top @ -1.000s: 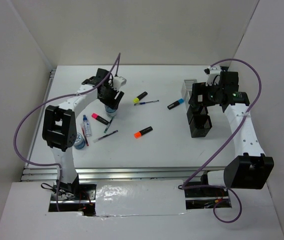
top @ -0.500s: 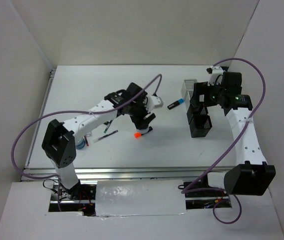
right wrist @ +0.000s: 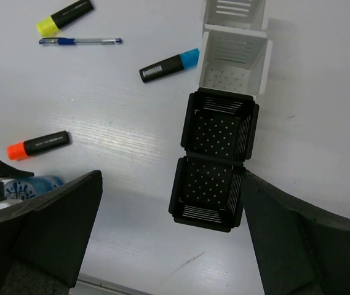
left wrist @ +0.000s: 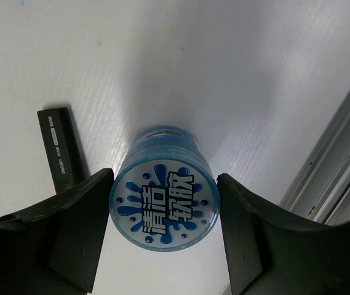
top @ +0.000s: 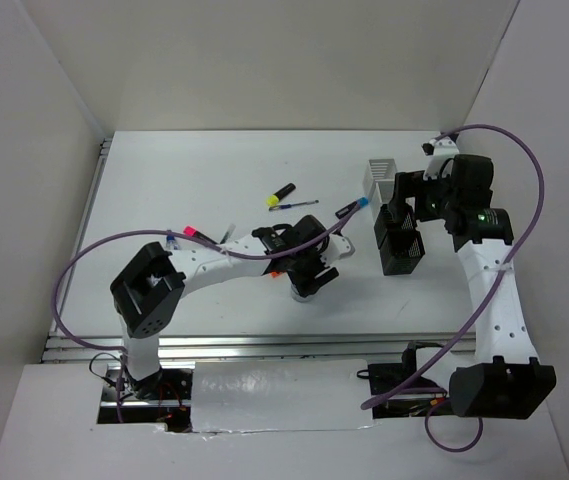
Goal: Sort the stationery into containers
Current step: Place the stationery at the center of the board, then pick up the stationery from the center of the board.
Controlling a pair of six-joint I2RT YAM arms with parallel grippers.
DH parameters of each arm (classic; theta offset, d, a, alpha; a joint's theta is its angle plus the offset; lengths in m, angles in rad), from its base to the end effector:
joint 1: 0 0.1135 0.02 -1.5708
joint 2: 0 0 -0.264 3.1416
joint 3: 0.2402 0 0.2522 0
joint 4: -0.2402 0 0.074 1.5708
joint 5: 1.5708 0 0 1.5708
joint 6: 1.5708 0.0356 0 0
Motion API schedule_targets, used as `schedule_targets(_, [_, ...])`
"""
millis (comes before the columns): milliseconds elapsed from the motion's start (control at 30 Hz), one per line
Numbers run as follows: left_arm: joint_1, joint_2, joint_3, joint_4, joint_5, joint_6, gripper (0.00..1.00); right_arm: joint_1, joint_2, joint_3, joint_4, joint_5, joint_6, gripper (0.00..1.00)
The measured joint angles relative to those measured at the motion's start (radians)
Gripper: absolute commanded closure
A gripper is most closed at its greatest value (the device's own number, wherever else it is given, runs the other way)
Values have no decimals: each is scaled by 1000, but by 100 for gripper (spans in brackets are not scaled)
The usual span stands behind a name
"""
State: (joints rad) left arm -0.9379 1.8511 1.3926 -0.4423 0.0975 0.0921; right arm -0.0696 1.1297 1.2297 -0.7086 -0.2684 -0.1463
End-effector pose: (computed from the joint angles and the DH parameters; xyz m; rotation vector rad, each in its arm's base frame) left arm 0.2381 -0.3304 0.2268 1.2828 2.1794 -0.4738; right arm 0.2340 -0.0069 0.3745 -0.2343 2.1467 0.1680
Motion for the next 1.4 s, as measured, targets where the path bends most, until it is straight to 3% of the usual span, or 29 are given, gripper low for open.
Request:
schedule_targets(67, [-13,11,-7,17,-31,-25,70,0,-13,0,0,0,0,0])
schedule_targets(100, [-18,17,-7,23,-42,-33,57,0,-16,0,0,-1,1,0])
schedule_targets(167, [-26,26,-4,38,-52,-48,44,0,-16,0,0,-2,2,0])
schedule_targets(200, [-29,31,2,43,-55,-51,31,0,-16,-1,0,-2,4,0])
schedule_targets(267, [-30,35,5,52,-57,-58,26,0,-16,-3,-1,-5,8,0])
schedule_targets(300, [-30,35,6,53,-58,-65,4,1,-16,-3,-1,-5,8,0])
schedule_targets(533, [-16,4,14,24,-46,-70,1,12,-16,-9,-2,-10,8,0])
schedule_targets(733, [55,-187,41,-60,14,-66,1,48,-16,-12,-3,-54,2,0])
schedule_targets(867, [260,-369,63,-86,71,-70,1,182,-3,-15,0,-79,-13,0])
schedule_targets(967, [519,-441,87,-93,124,-72,1,318,36,-30,3,-96,-27,0])
schedule_targets(1100, [776,-475,34,-120,203,-104,1,491,125,-49,6,-79,-45,0])
schedule_targets(1200, [862,-512,-67,-148,237,-127,1,612,179,-78,10,-44,-56,0])
schedule_targets(1400, [905,-636,-189,-184,256,-152,1,745,295,-91,11,35,-64,0])
